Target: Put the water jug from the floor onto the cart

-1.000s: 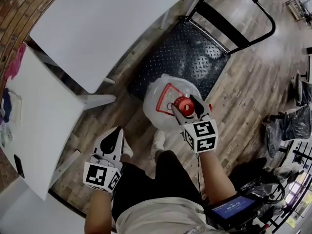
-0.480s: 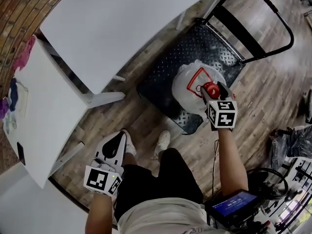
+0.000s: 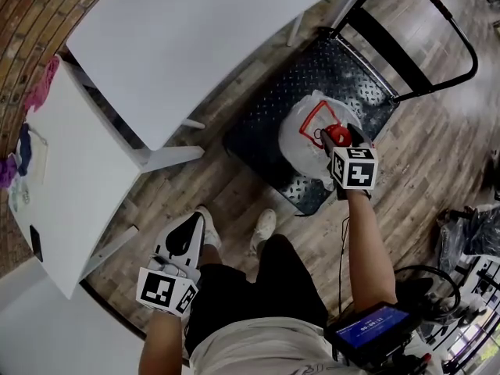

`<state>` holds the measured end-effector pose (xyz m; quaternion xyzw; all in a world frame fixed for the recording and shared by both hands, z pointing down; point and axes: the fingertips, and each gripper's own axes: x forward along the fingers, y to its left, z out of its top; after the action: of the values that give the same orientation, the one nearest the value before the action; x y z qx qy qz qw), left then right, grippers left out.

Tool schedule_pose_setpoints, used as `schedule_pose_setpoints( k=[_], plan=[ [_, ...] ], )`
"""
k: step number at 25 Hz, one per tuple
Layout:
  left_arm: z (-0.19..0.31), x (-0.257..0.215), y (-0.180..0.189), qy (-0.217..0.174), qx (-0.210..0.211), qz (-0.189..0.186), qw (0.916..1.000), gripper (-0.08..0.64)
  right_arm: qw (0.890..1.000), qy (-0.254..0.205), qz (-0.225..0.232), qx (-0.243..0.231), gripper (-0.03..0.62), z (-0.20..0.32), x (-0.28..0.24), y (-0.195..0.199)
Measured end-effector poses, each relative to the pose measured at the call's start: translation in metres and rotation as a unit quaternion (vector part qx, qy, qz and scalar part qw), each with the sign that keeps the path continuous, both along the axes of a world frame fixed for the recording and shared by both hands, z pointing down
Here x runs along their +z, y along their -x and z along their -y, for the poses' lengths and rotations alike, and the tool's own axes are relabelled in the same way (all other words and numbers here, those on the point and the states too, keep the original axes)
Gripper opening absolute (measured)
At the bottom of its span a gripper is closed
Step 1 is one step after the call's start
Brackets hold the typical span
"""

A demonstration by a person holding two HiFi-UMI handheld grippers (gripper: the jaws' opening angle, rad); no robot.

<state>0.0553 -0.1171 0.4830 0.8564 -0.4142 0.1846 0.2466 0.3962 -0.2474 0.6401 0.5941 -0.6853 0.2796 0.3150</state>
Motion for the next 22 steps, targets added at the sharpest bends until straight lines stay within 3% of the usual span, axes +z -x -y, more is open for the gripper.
schedule_pose_setpoints(
  k=[8,12,17,22],
  plan=[
    [-0.009,-0.008,0.002,-0.009,0.014,-0.006,0.9998,0.002,1.0,0.008,-0.006,0.001,0.313,-0.002,0.004,0.0],
    [-0.019,-0.01,0.005,-0.007,0.029,0.001,0.9996,0.002,1.0,-0.017,-0.022,-0.006,0.313,-0.003,-0.015,0.0],
    [-0.024,-0.023,0.01,-0.015,0.044,-0.004,0.9989,0.002,0.997,-0.076,-0.011,-0.002,0.313,-0.007,-0.081,0.013],
    [-0.026,-0.048,0.003,-0.039,0.083,-0.019,0.9956,0.002,0.988,-0.154,-0.005,0.003,0.313,-0.042,-0.177,0.041]
  ],
)
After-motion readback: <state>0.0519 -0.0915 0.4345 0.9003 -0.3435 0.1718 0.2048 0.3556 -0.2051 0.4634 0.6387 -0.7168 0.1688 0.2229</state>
